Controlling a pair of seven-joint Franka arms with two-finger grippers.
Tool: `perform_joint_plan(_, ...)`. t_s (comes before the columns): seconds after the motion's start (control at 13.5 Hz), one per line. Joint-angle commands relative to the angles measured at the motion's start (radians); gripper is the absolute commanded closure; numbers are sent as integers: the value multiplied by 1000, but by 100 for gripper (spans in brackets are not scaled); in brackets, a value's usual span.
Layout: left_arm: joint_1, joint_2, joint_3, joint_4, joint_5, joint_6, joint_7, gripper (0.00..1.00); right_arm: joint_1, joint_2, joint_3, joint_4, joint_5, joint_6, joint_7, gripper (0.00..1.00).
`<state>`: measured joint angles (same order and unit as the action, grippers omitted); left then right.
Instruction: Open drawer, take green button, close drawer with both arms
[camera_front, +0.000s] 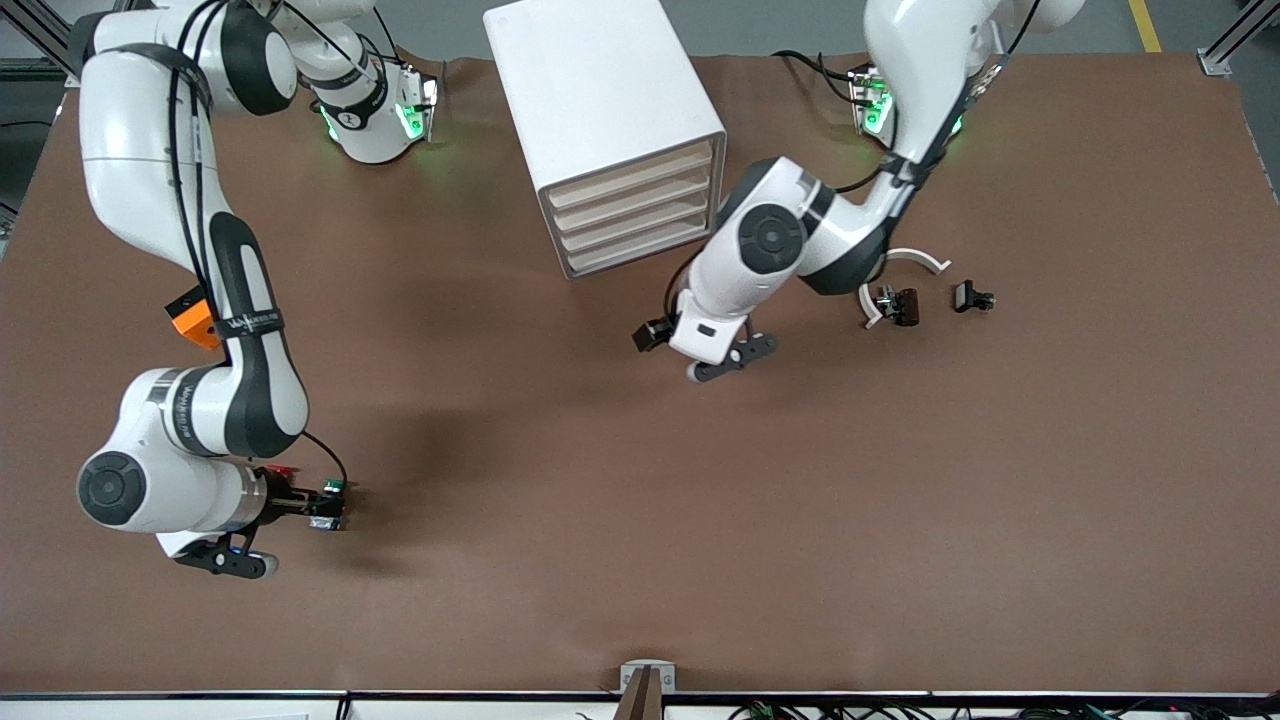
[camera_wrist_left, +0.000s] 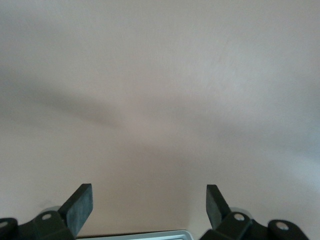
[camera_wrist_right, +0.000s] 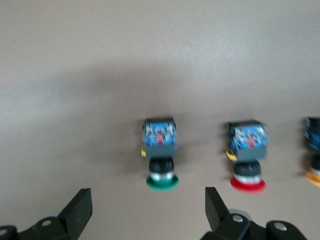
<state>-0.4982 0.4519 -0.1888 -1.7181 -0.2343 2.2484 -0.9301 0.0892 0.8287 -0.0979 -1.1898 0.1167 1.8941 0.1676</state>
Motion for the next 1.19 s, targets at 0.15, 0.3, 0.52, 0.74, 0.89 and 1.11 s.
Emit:
perform_joint_plan(0.15,105,-195,-8,-130,17,-69,233,0,-51,-245,6,-51,3,-212,-86,0)
perform_joint_plan(0.3,147,-263,-8,-204,17,-69,348,0,-65,-324,6,-56,3,-295,-94,0)
perform_joint_plan(0.52,205,-379,-6,-320,18,-64,441,0,-74,-431,6,-73,-23,-380,-97,0)
perform_joint_plan(0.74,285,-475,-8,-411,29,-61,630,0,-89,-512,6,-77,-35,-476,-112,0)
perform_joint_plan(0.89,358,-551,-11,-469,33,-61,714,0,-97,-549,4,-93,-38,-501,-112,0)
perform_joint_plan(1.11,446,-647,-18,-531,174,-94,728,0,-137,-543,7,-100,-45,-511,-193,0)
